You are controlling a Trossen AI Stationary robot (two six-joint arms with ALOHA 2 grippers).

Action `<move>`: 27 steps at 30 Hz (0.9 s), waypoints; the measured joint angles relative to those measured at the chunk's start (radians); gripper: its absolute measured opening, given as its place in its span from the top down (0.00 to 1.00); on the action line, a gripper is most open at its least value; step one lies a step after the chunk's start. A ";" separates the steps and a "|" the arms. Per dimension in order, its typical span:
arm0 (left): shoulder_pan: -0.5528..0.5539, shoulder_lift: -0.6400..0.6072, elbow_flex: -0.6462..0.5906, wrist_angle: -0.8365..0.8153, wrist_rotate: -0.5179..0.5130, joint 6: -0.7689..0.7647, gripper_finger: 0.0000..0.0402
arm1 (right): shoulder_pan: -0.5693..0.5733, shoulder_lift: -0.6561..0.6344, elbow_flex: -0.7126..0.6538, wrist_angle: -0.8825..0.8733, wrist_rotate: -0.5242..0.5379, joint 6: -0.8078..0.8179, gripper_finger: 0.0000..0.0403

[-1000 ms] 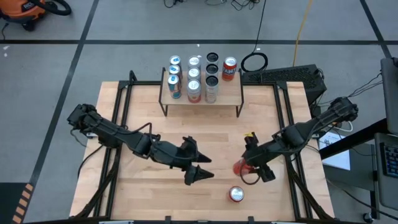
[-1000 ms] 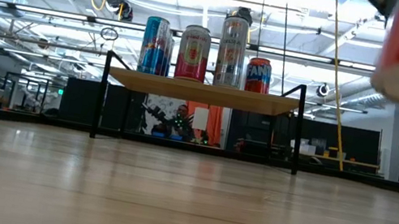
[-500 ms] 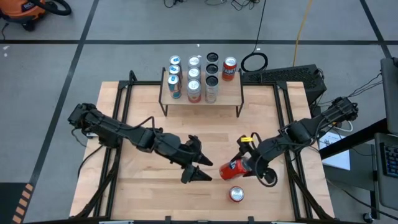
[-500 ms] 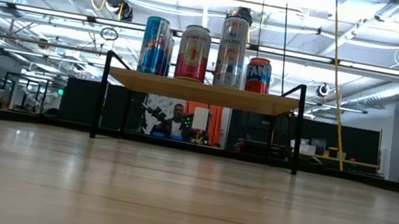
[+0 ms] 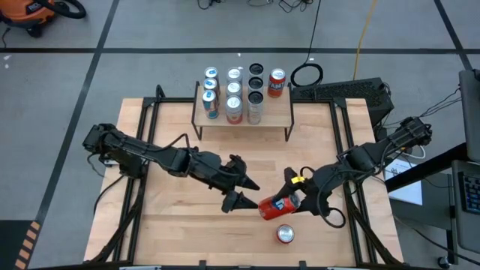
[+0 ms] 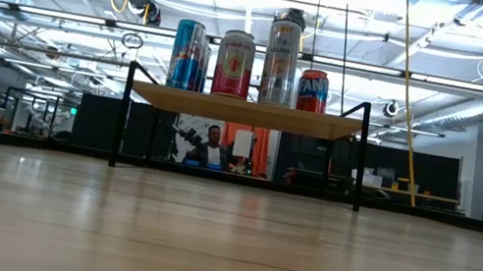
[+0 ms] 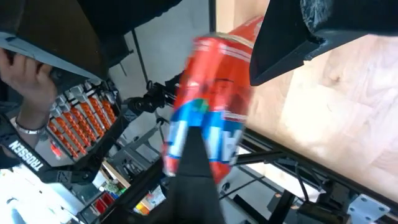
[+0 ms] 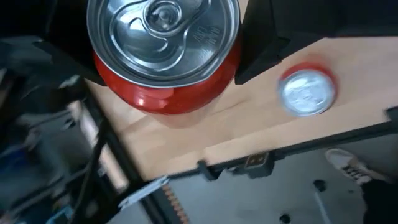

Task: Place canned beverage on shelf
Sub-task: Put the top red soda can aligned with the other red soda can on the shelf

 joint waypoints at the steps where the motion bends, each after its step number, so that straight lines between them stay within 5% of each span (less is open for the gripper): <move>1: 0.001 0.000 0.000 -0.002 0.005 0.009 0.02 | 0.000 0.000 0.000 0.021 0.002 -0.021 0.31; 17: 0.000 0.027 0.000 -0.014 0.125 -0.076 0.02 | 0.000 0.001 0.000 0.121 0.002 -0.348 0.31; 27: -0.004 0.090 0.000 0.141 0.130 -0.138 0.02 | -0.007 0.029 0.000 0.167 -0.005 -0.383 0.31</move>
